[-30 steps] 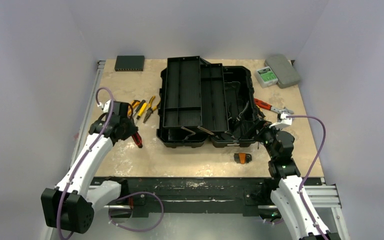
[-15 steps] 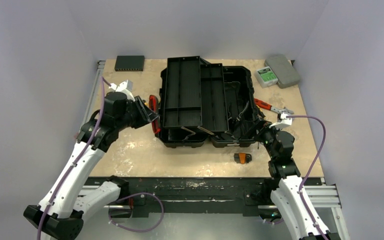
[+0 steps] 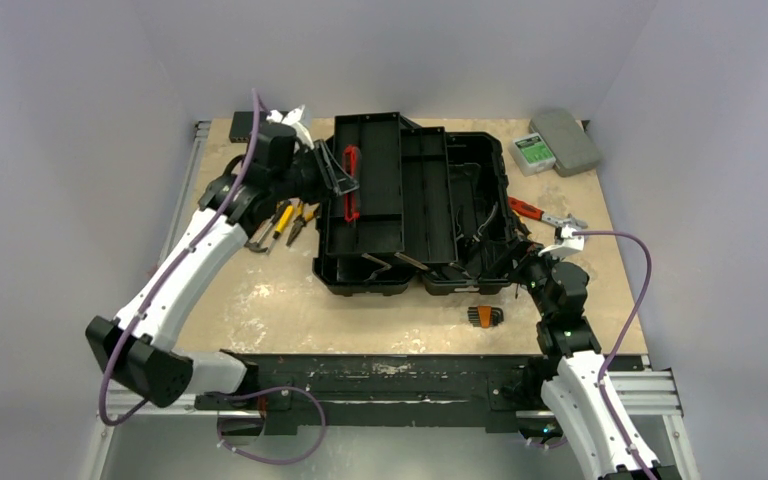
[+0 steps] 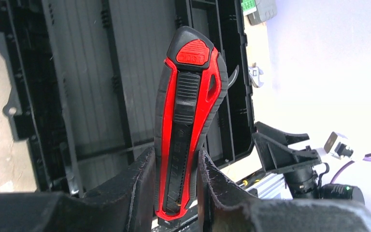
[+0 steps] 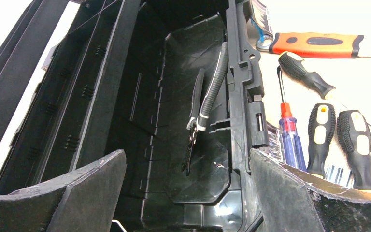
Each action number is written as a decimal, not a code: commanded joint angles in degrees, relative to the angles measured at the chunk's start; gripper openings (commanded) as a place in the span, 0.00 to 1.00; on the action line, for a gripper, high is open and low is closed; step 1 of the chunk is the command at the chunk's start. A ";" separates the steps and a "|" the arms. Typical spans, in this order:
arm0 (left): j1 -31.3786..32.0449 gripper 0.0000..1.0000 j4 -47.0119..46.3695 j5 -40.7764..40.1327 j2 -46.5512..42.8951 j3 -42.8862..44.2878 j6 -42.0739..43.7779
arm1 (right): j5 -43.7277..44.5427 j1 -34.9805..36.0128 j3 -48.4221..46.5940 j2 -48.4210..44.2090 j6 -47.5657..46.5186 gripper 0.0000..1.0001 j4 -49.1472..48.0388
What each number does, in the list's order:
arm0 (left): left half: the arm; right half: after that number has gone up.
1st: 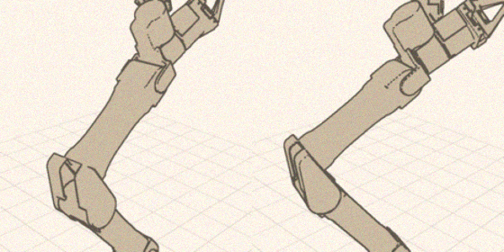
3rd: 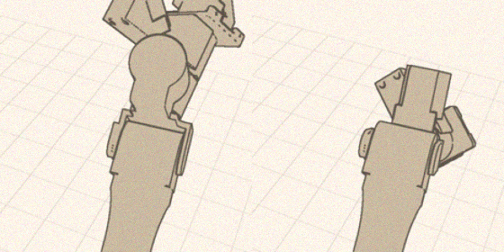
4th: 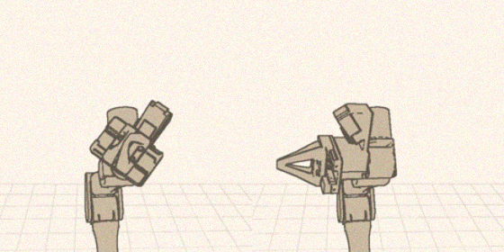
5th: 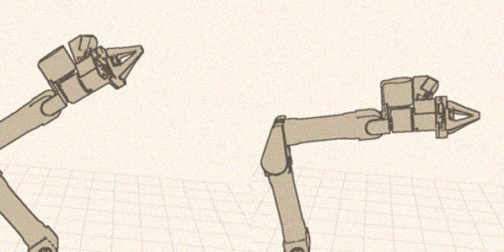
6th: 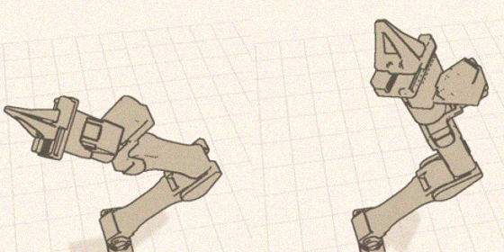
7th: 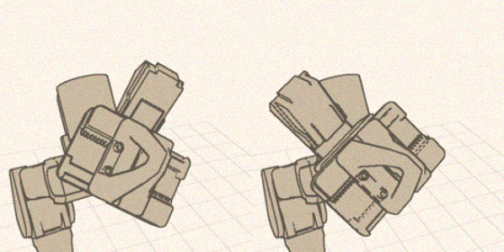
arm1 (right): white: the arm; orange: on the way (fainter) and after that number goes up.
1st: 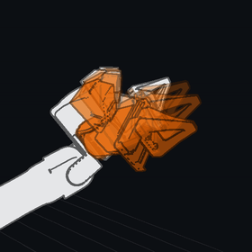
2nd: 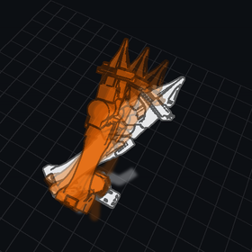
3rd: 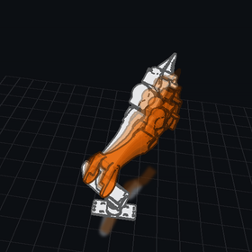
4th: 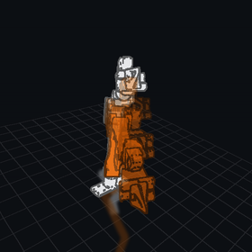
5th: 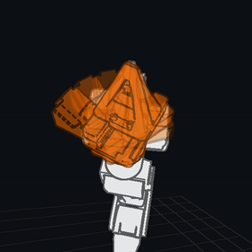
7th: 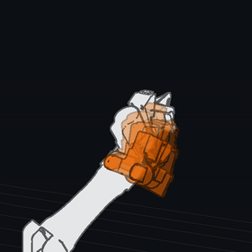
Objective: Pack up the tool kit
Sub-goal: Place the knife in the toolbox.
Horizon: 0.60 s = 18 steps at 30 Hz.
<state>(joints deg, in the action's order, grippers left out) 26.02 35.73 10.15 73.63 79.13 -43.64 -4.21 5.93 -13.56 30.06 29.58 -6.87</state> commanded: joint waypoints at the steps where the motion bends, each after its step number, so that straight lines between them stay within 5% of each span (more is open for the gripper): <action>1: 0.41 0.00 -3.32 3.17 5.48 7.87 1.97 | -0.23 -0.14 -0.68 0.57 0.38 0.99 -0.73; 18: 11.46 0.00 -5.77 -0.51 18.17 20.63 -2.80 | 0.07 -0.14 -0.59 1.04 0.64 0.99 -0.92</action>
<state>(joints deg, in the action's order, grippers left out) 34.44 34.57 11.92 89.97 95.31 -43.99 -4.19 5.93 -13.56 30.74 29.63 -7.38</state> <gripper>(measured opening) 0.285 0.987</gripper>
